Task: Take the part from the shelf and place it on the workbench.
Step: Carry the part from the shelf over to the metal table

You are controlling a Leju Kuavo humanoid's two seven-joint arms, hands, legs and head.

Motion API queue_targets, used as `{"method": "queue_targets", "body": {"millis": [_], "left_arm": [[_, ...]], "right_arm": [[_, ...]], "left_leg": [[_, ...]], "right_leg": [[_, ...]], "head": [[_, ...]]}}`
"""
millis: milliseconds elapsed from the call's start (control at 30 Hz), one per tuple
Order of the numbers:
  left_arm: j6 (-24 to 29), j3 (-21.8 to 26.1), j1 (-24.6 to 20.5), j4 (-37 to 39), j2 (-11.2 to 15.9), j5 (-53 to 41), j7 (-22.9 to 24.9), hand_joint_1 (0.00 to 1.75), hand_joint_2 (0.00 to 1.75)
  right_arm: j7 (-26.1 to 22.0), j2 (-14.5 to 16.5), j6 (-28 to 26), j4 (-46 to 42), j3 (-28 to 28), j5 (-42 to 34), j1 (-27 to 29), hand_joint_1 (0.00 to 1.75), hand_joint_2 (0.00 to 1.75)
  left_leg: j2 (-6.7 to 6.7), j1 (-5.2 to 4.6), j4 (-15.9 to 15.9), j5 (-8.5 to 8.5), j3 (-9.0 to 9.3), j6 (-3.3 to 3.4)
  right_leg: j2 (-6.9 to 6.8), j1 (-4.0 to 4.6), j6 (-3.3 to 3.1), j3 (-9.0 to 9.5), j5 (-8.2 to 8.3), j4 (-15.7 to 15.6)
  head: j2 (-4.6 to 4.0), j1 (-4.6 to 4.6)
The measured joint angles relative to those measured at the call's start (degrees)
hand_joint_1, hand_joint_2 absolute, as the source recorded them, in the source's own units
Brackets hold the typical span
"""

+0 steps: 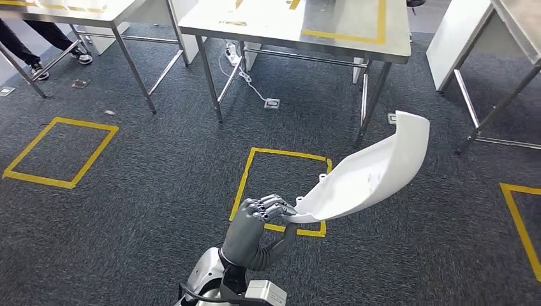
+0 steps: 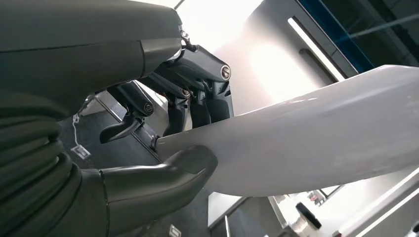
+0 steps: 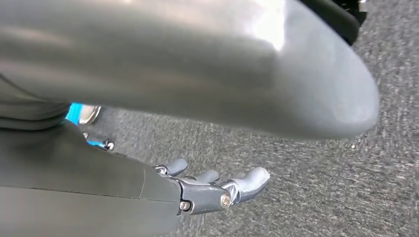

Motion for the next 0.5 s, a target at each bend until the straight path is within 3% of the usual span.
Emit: {"method": "queue_targets", "body": {"millis": [33, 67, 133, 200, 267, 400, 500], "left_arm": [[-0.15, 0.0, 0.17, 0.02, 0.11, -0.1, 0.06, 1.75, 1.75], [-0.29, 0.0, 0.27, 0.02, 0.19, -0.18, 0.09, 1.75, 1.75], [-0.51, 0.0, 0.32, -0.02, 0.23, -0.29, 0.13, 1.75, 1.75], [-0.66, 0.0, 0.28, -0.11, 0.23, -0.52, 0.19, 1.75, 1.75], [-0.7, 0.0, 0.25, -0.3, 0.17, -0.71, 0.29, 1.75, 1.75], [-0.93, 0.0, 0.21, -0.45, -0.03, -0.84, 0.48, 1.75, 1.75], [-1.13, 0.0, 0.19, -0.44, -0.03, -0.87, 0.53, 1.75, 1.75]], "right_arm": [[-0.02, 0.01, 0.02, 0.0, 0.0, 0.0, 0.02, 0.0, 0.0], [-0.08, 0.01, 0.02, 0.0, 0.0, 0.01, 0.08, 0.0, 0.0], [-0.47, 0.09, 0.02, 0.0, 0.0, 0.14, 0.17, 0.0, 0.0], [-0.68, 0.19, 0.01, -0.01, 0.01, 0.57, 0.16, 0.0, 0.0], [-0.14, 0.22, 0.01, -0.01, 0.02, 0.78, 0.25, 0.0, 0.0], [0.39, 0.22, 0.06, -0.01, 0.02, 0.57, 0.35, 0.0, 0.0], [0.4, 0.22, 0.07, -0.01, 0.02, 0.67, 0.32, 0.0, 0.0]], "left_leg": [[-0.25, 0.02, 2.27, -0.44, -1.23, -0.06], [-0.36, 0.05, 2.43, 0.34, -1.49, -0.06], [-0.77, 0.16, -3.2, 4.4, 0.88, 0.09], [-1.58, 0.21, -10.01, 7.15, 3.74, 0.43], [-2.04, 0.14, -12.34, 7.51, 4.44, 0.9], [-2.12, -0.02, -12.55, 7.88, 4.31, 1.53], [-2.12, -0.1, -12.53, 7.88, 4.3, 1.88]], "right_leg": [[0.77, 0.0, -0.03, -0.01, -0.01, 0.03], [1.53, -0.01, 0.0, 0.0, -0.01, 0.08], [2.88, -0.07, 0.18, 0.05, -0.04, 0.26], [3.85, 0.01, 0.69, -0.08, -0.13, 0.59], [4.28, 0.14, 1.08, -0.33, -0.23, 0.71], [4.08, 0.14, 0.19, -0.28, -0.05, 0.4], [4.07, 0.1, 0.57, -0.06, 0.15, 0.01]], "head": [[0.0, -0.02], [0.0, -0.03], [0.0, -0.07], [0.0, -0.15], [0.0, -0.2], [0.0, -0.12], [0.0, -0.11]]}}
